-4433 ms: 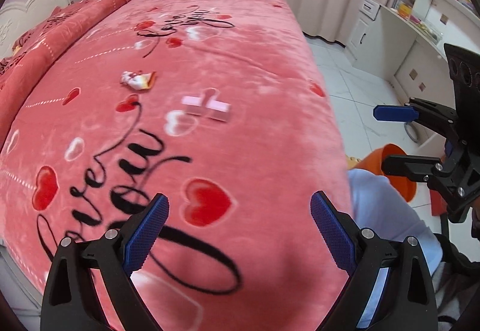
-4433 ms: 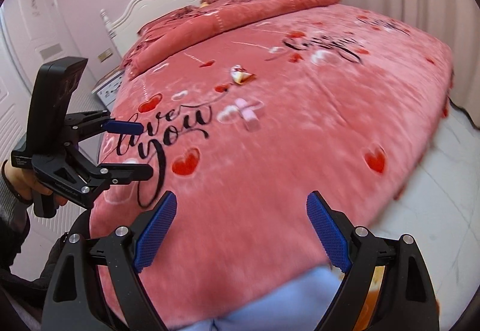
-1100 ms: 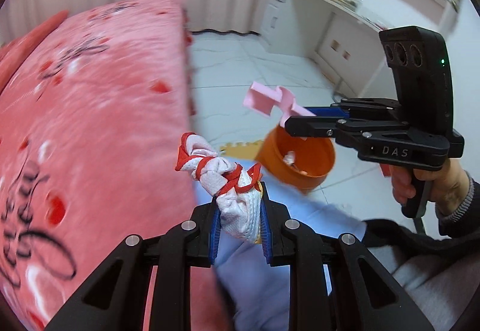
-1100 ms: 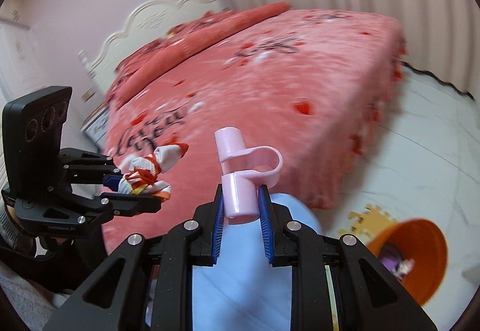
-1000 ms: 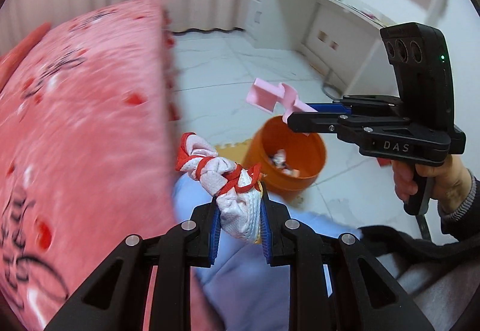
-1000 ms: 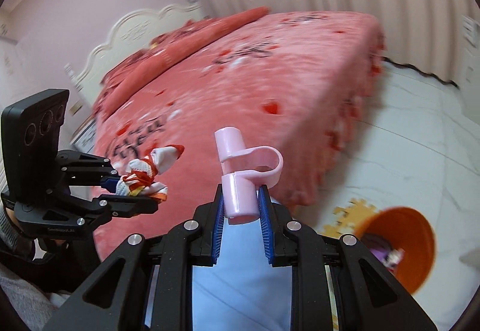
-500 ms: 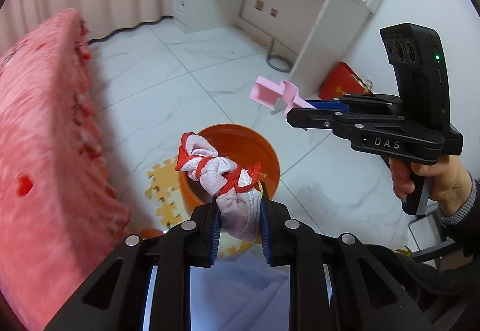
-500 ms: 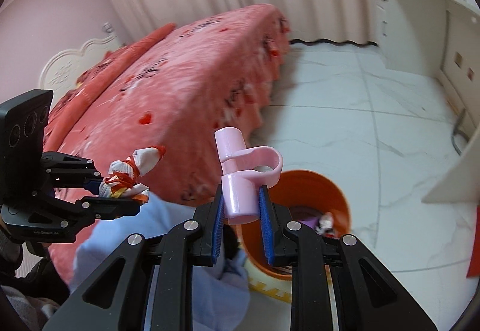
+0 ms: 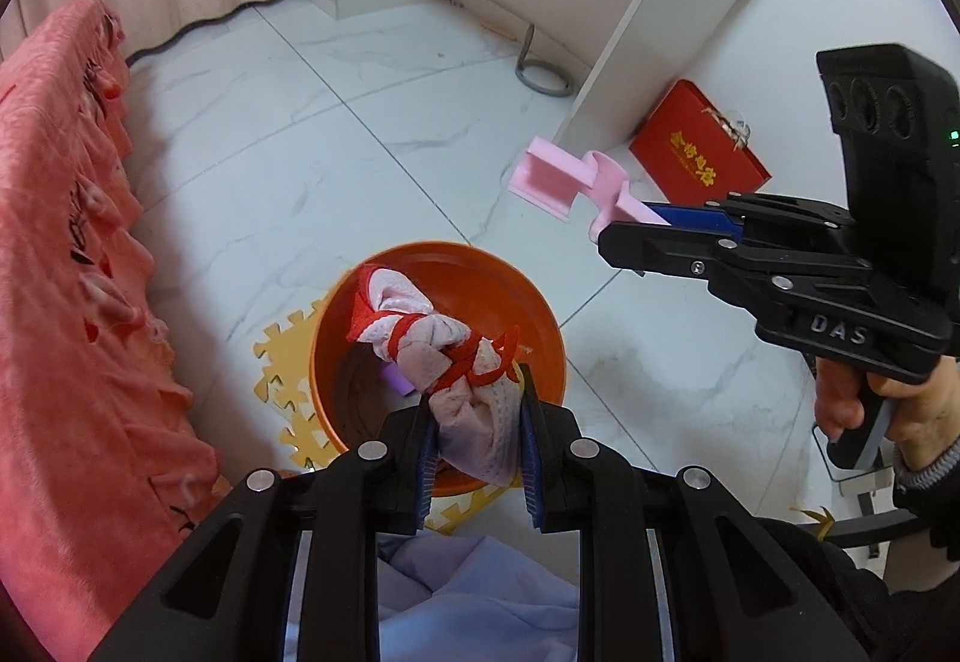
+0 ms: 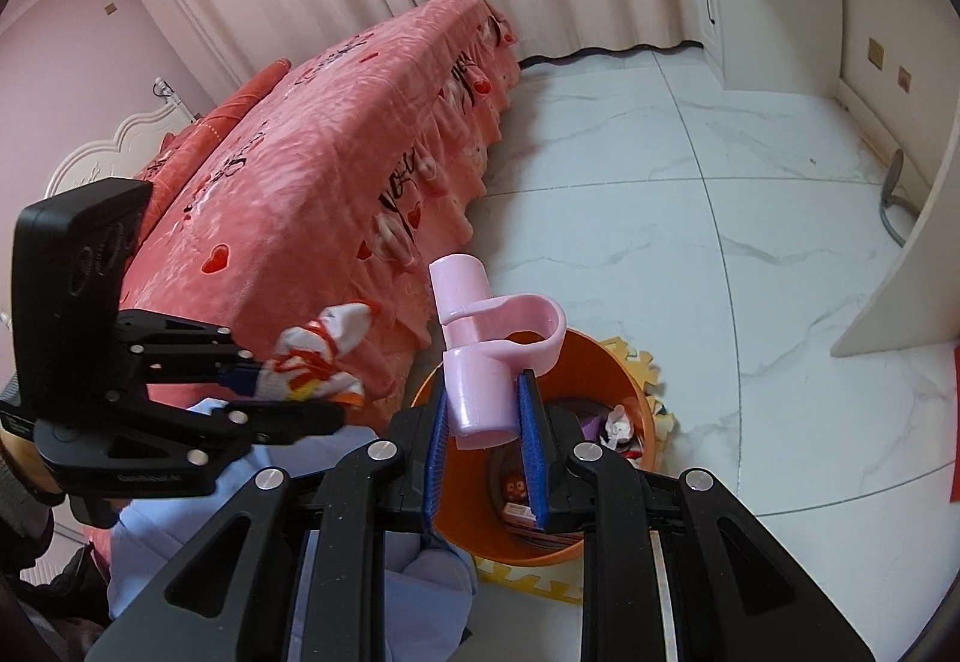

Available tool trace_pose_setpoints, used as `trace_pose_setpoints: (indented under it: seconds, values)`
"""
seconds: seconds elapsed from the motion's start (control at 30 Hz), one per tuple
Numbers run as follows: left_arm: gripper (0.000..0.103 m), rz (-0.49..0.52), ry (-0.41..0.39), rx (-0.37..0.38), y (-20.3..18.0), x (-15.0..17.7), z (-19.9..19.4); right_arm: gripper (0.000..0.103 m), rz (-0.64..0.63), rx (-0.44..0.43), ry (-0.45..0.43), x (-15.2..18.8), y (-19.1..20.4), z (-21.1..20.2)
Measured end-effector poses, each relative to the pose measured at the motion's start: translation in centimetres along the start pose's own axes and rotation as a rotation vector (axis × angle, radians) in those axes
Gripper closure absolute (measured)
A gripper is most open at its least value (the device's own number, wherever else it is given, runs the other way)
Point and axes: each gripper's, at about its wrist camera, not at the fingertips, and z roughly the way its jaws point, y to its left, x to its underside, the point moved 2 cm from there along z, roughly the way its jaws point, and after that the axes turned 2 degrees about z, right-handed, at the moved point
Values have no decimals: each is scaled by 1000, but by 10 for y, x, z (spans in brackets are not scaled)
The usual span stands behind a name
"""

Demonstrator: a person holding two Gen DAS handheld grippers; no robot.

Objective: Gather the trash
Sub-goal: 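Open the left tool to drop the wrapped candy while the right tool drops the pink clip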

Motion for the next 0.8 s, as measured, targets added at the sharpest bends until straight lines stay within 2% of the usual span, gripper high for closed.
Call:
trace_pose_setpoints:
  seconds: [0.23, 0.67, 0.73, 0.8]
  values:
    - [57, -20, 44, -22, 2, -1, 14, 81, -3, -10, 22, 1, 2, 15]
    - [57, -72, 37, -28, 11, 5, 8, 79, -23, 22, 74, 4, 4, 44]
    - [57, -72, 41, -28, 11, 6, 8, 74, -15, 29, 88, 5, 2, 48]
    - [57, -75, 47, -26, 12, 8, 10, 64, -11, 38, 95, 7, 0, 51]
